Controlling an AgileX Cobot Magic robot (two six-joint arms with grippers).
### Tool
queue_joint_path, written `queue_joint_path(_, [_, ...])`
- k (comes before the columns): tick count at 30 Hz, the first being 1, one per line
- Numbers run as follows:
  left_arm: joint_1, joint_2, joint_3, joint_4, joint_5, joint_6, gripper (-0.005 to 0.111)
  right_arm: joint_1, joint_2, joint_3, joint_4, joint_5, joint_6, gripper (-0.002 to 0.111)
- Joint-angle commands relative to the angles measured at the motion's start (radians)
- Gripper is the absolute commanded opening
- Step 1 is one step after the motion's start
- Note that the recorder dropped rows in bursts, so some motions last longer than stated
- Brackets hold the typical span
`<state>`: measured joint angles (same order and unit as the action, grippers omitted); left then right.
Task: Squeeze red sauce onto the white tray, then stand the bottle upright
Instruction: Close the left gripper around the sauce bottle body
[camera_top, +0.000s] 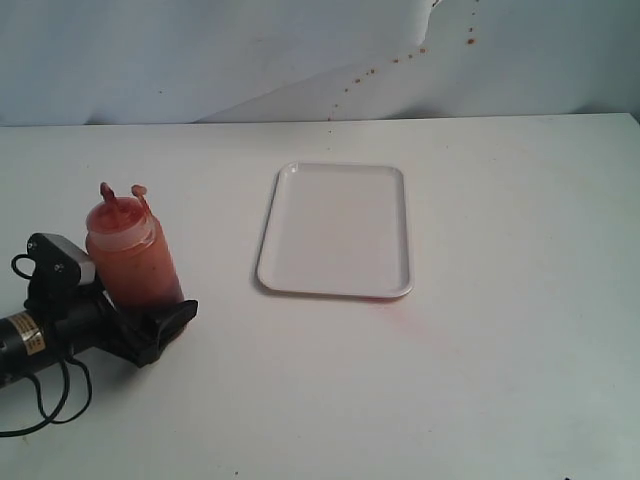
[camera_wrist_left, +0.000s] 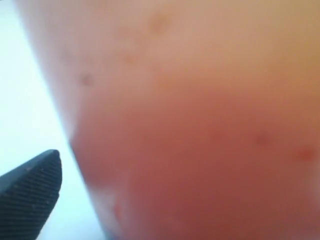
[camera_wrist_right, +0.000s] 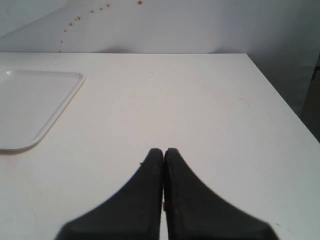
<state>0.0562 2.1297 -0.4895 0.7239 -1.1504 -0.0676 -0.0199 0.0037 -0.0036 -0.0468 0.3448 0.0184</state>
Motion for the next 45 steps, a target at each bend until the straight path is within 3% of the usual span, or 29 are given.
queue_joint_path(1, [0.002,0.005,-0.017,-0.004,0.007,-0.013,0.105,-0.007,-0.004,0.004,0.006,-0.004,-0.008,0.000])
queue_joint_path(45, [0.002,0.074,-0.040,0.021,-0.022,-0.007,0.105,-0.007,-0.004,0.004,0.006,-0.004,-0.005,0.000])
